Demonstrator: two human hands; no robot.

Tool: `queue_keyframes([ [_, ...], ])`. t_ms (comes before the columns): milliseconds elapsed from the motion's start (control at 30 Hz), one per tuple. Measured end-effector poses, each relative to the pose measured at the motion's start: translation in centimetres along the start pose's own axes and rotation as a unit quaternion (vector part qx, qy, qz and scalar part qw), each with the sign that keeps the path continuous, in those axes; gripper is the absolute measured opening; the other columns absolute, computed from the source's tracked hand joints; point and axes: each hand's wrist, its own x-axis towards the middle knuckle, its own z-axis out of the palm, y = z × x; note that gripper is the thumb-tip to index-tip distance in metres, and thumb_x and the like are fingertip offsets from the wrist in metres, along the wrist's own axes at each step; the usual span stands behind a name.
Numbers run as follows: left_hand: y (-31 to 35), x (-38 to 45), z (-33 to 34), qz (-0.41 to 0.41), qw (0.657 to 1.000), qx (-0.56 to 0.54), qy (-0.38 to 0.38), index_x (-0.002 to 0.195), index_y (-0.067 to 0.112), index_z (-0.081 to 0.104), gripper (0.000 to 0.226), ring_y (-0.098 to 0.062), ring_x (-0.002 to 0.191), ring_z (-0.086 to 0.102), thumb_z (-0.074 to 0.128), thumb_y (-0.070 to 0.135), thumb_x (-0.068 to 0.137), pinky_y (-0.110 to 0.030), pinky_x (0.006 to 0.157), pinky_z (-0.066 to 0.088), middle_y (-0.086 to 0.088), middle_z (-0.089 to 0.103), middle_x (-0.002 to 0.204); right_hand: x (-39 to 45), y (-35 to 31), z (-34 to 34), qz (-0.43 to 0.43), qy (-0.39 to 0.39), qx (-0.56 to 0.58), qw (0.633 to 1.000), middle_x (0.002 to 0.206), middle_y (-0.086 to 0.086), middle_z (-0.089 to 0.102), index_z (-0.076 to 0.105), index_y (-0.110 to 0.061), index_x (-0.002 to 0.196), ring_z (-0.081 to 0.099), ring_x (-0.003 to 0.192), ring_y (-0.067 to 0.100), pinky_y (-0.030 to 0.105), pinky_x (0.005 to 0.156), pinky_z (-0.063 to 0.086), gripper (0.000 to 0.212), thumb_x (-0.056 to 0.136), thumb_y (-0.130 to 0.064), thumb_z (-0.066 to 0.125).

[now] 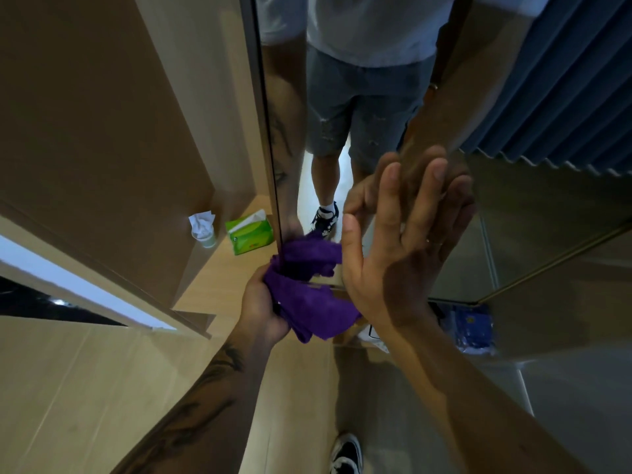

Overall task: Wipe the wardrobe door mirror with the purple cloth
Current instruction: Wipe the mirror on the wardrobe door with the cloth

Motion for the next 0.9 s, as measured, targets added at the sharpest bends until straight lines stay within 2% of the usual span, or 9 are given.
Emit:
queue_keyframes([
  [100,-0.8,-0.6,-0.8,0.01,1.0,-0.004,0.028,0.118,0.013,0.071,0.034,-0.03,0.088,0.073,0.051,0.035,0.101,-0.037,0.069,0.063,-0.012,0.075,0.106,-0.6,-0.7,-1.5,0.011,-0.04,0.027,0.999,0.162,0.013,0.01,0.021,-0.019,0.158,0.009,0.152,0.045,0.066,0.122,0.019,0.077,0.098,-0.04,0.066],
  [200,-1.2,-1.0,-1.8,0.019,0.999,0.004,0.041,0.128,0.013,0.069,0.039,-0.032,0.11,0.068,0.056,0.036,0.099,-0.046,0.091,0.059,-0.012,0.071,0.122,-2.3,-1.6,-2.8,0.023,-0.089,0.069,0.993,0.163,0.015,0.012,0.018,-0.021,0.16,0.01,0.153,0.047,0.066,0.12,0.023,0.078,0.099,-0.036,0.064],
  [267,-1.4,-1.6,-2.4,0.023,0.998,0.018,0.054,0.116,0.014,0.073,0.031,-0.027,0.096,0.071,0.059,0.035,0.097,-0.046,0.093,0.057,-0.009,0.073,0.109,-4.8,-2.5,-3.7,0.039,-0.161,0.112,0.98,0.168,0.013,0.008,0.01,-0.023,0.163,0.01,0.157,0.04,0.064,0.119,0.029,0.081,0.101,-0.038,0.06],
  [400,-1.8,-4.1,-3.0,0.001,0.997,0.029,0.067,0.099,0.01,0.071,0.024,-0.022,0.069,0.066,0.061,0.032,0.096,-0.036,0.072,0.058,-0.008,0.069,0.074,-10.1,-3.9,-5.5,0.104,-0.403,0.205,0.886,0.171,-0.011,-0.002,-0.017,-0.05,0.157,0.017,0.157,0.019,0.05,0.112,0.047,0.083,0.104,-0.051,0.047],
  [500,-2.6,-6.0,-3.2,-0.031,0.998,0.053,0.033,0.101,0.006,0.071,0.029,-0.024,0.074,0.068,0.056,0.031,0.099,-0.038,0.077,0.054,-0.011,0.072,0.079,-13.1,-4.7,-5.6,0.199,-0.512,0.26,0.794,0.164,-0.023,0.009,-0.016,-0.062,0.152,0.032,0.146,0.009,0.035,0.107,0.05,0.085,0.099,-0.06,0.051],
  [567,-3.6,-7.0,-3.0,-0.056,0.996,0.061,0.012,0.106,0.004,0.075,0.033,-0.026,0.083,0.072,0.056,0.029,0.098,-0.039,0.087,0.054,-0.015,0.075,0.094,-14.3,-4.9,-5.0,0.312,-0.494,0.317,0.747,0.155,-0.02,0.038,0.008,-0.061,0.153,0.048,0.134,0.005,0.032,0.104,0.051,0.079,0.096,-0.051,0.061],
  [667,-4.5,-8.1,-2.4,-0.071,0.992,0.105,0.004,0.108,0.007,0.079,0.033,-0.026,0.093,0.071,0.06,0.031,0.096,-0.038,0.095,0.052,-0.014,0.075,0.102,-15.1,-4.4,-4.4,0.445,-0.423,0.372,0.697,0.119,-0.019,0.068,0.046,-0.057,0.135,0.064,0.109,-0.002,0.03,0.094,0.053,0.049,0.099,-0.029,0.064],
  [833,-3.4,-8.5,-0.7,0.086,0.93,0.358,0.018,0.103,0.028,0.077,0.02,-0.003,0.097,0.066,0.058,0.029,0.101,-0.027,0.079,0.046,0.023,0.076,0.089,-15.0,-2.9,-3.1,0.586,-0.349,0.399,0.613,0.098,-0.003,0.076,0.071,-0.045,0.107,0.073,0.095,0.022,0.052,0.089,0.059,0.035,0.097,-0.012,0.063],
  [900,-2.4,-8.4,-0.5,0.164,0.913,0.37,0.058,0.1,0.027,0.076,0.011,-0.008,0.096,0.067,0.065,0.027,0.097,-0.028,0.073,0.044,0.018,0.075,0.086,-15.1,-2.0,-2.1,0.636,-0.317,0.408,0.573,0.1,0.002,0.077,0.073,-0.043,0.107,0.071,0.101,0.037,0.065,0.093,0.056,0.03,0.095,-0.017,0.068],
])
